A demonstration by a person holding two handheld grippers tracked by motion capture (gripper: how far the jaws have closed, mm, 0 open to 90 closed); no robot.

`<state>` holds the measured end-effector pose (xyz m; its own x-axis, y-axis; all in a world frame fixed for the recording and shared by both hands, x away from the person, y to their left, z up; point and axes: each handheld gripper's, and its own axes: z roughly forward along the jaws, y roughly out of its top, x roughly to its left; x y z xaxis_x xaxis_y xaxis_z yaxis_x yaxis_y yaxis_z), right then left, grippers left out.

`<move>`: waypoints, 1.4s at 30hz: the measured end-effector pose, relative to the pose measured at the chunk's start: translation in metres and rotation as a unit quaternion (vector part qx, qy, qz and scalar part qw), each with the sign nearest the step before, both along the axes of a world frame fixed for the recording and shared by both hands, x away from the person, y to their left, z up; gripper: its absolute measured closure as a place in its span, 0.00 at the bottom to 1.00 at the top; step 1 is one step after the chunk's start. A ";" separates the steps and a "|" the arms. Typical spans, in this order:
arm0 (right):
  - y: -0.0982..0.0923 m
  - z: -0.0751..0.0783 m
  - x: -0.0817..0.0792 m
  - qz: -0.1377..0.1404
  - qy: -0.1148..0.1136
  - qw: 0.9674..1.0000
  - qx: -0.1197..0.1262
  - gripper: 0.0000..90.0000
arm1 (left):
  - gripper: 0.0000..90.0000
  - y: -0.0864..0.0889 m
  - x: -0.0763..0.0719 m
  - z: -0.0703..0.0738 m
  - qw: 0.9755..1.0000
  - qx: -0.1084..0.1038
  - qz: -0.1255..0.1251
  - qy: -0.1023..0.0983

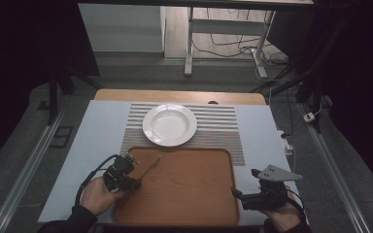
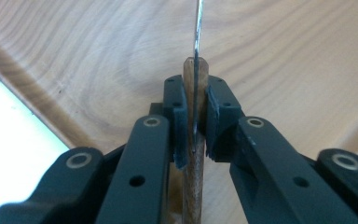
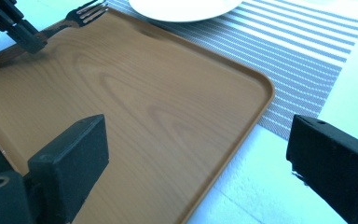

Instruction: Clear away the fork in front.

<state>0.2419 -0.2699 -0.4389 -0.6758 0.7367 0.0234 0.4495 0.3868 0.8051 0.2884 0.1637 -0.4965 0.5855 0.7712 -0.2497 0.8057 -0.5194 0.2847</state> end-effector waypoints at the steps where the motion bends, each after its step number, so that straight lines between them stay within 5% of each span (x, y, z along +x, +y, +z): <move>1: -0.002 0.000 -0.001 -0.002 0.002 1.000 0.003 0.06 | 0.88 0.000 0.001 -0.001 1.000 0.004 0.004 0.001; 7: -0.007 -0.003 -0.005 -0.005 0.009 1.000 -0.004 0.06 | 0.87 -0.005 0.003 -0.008 0.999 0.032 0.010 0.000; 15: -0.010 -0.007 -0.007 -0.013 0.026 0.999 -0.020 0.04 | 0.74 0.001 0.005 0.002 1.000 -0.009 0.011 -0.025; 25: -0.013 -0.006 -0.010 -0.022 0.031 0.999 -0.020 0.03 | 0.98 0.004 0.022 0.013 0.996 -0.061 0.000 -0.061; 32: -0.013 -0.007 -0.009 -0.023 0.034 0.999 -0.023 0.03 | 0.98 -0.008 0.040 0.007 0.997 -0.049 -0.013 -0.066; 42: -0.011 -0.008 -0.008 -0.019 0.041 0.998 -0.035 0.03 | 0.98 -0.013 0.059 -0.005 0.998 -0.041 0.002 -0.056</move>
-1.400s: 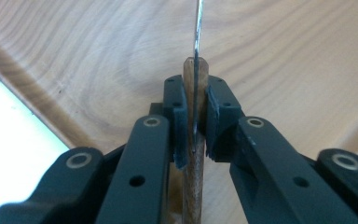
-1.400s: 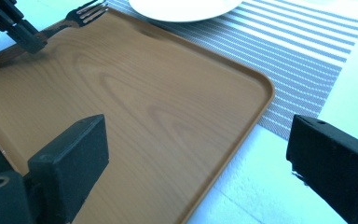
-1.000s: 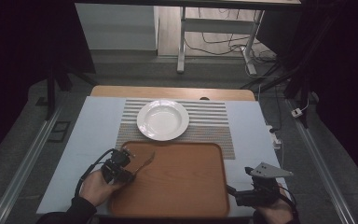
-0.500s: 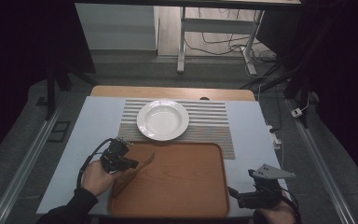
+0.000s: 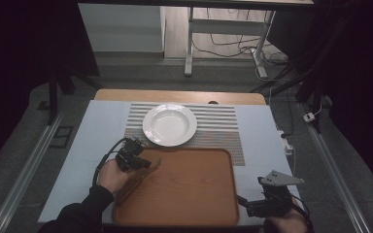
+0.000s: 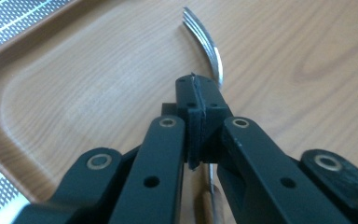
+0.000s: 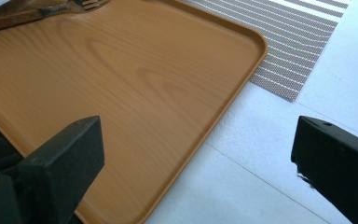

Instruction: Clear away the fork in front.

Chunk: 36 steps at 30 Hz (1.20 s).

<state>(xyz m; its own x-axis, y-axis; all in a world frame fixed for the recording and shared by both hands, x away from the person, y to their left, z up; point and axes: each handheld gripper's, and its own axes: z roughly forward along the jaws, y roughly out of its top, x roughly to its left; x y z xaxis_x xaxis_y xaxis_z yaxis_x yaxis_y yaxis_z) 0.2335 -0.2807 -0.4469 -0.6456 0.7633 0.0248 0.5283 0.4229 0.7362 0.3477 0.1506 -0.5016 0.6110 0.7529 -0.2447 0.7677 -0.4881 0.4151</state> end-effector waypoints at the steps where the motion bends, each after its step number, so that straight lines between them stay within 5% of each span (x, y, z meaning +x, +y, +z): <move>1: 0.000 0.000 0.000 0.000 0.001 1.000 0.000 0.03 | 0.98 -0.001 0.001 -0.002 1.000 0.002 0.004 0.003; 3: 0.001 -0.001 0.001 0.001 0.004 1.000 -0.001 0.04 | 0.99 -0.009 -0.002 0.001 1.000 -0.011 -0.017 0.007; 6: 0.001 -0.001 0.001 0.002 0.004 1.000 -0.001 0.04 | 0.99 -0.031 -0.015 0.009 0.998 -0.002 -0.060 -0.008; 16: 0.000 -0.001 0.001 0.002 0.005 1.000 -0.001 0.05 | 0.99 -0.033 -0.018 0.009 0.998 -0.012 -0.062 -0.002; 25: 0.001 0.000 0.001 0.004 0.004 1.000 -0.002 0.05 | 0.98 -0.047 -0.033 0.002 0.995 -0.006 -0.099 0.014; 29: 0.001 0.000 0.001 0.003 0.005 1.000 0.000 0.05 | 0.98 -0.051 -0.034 -0.006 0.995 0.028 -0.096 0.015; 36: 0.001 -0.001 0.001 0.003 0.005 1.000 -0.001 0.05 | 0.98 -0.035 -0.025 -0.007 0.998 0.022 -0.063 0.019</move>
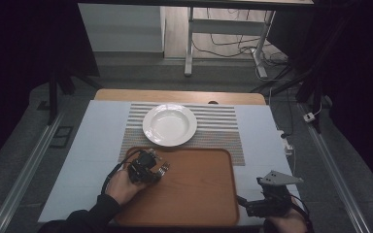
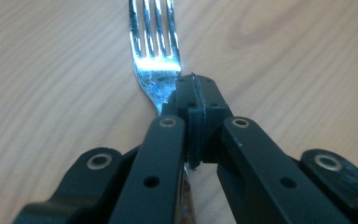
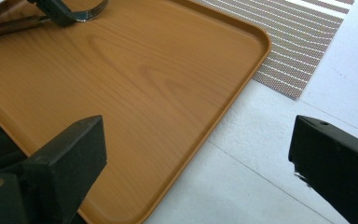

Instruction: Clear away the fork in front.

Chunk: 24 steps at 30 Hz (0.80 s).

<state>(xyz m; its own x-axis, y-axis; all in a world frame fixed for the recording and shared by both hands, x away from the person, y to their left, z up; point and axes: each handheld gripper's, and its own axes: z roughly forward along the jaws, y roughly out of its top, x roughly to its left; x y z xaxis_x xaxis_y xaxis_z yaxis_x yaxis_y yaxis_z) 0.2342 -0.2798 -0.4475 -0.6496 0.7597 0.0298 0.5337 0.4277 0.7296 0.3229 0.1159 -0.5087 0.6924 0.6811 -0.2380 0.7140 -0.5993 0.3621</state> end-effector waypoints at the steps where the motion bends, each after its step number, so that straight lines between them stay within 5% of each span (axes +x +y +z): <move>1: 0.000 0.000 0.000 0.000 0.000 1.000 -0.001 0.05 | 0.98 0.003 0.001 0.000 1.000 -0.001 0.006 0.001; 24: 0.000 0.000 0.001 -0.002 0.004 1.000 -0.002 0.06 | 0.98 0.061 0.021 -0.003 0.995 -0.007 0.097 0.019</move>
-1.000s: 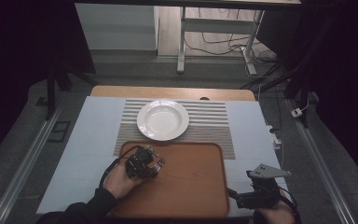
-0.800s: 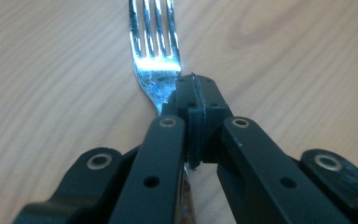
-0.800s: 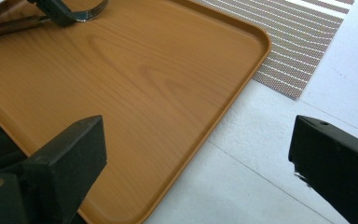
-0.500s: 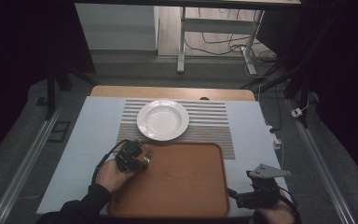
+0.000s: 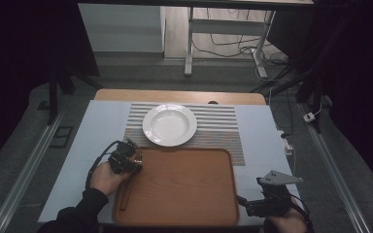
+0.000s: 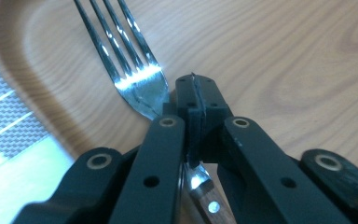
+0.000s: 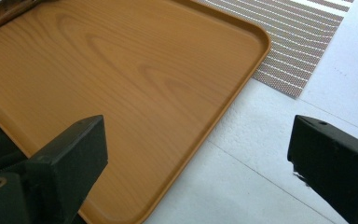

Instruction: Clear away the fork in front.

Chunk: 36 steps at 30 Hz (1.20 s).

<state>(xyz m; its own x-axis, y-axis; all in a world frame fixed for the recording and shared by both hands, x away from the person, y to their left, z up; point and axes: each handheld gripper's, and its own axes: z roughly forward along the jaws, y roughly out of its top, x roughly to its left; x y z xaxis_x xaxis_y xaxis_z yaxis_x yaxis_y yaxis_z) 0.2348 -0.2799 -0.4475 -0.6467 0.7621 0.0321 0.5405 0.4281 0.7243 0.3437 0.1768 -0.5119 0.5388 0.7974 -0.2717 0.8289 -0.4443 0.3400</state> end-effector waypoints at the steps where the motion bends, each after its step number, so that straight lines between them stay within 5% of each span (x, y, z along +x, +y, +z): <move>1: 0.000 0.000 0.000 0.000 -0.001 1.000 0.000 0.06 | 0.98 0.001 0.000 0.000 1.000 -0.001 0.005 0.000; 9: 0.000 0.000 0.000 0.006 -0.003 1.000 0.003 0.06 | 0.91 0.005 0.000 0.002 1.000 -0.024 -0.001 -0.004; 18: 0.000 0.000 -0.001 0.007 -0.001 1.000 0.002 0.06 | 0.65 0.011 -0.008 0.013 0.999 -0.037 -0.013 -0.038; 25: 0.000 0.000 -0.001 0.007 -0.001 1.000 0.002 0.06 | 0.40 0.018 -0.022 0.027 0.994 -0.064 -0.035 -0.084; 30: 0.000 0.000 -0.001 0.006 -0.002 1.000 0.002 0.06 | 0.29 0.026 -0.034 0.036 0.990 -0.095 -0.029 -0.102; 36: 0.000 0.000 -0.001 0.007 -0.001 1.000 0.001 0.06 | 0.19 0.030 -0.049 0.044 0.988 -0.101 -0.028 -0.115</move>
<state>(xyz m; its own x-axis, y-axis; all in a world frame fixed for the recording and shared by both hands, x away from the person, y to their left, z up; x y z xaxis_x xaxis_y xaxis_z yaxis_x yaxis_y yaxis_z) 0.2340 -0.2796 -0.4473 -0.6570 0.7533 0.0312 0.5327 0.4346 0.7262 0.2949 0.2067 -0.4682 0.6467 0.7070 -0.2864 0.6950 -0.3914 0.6031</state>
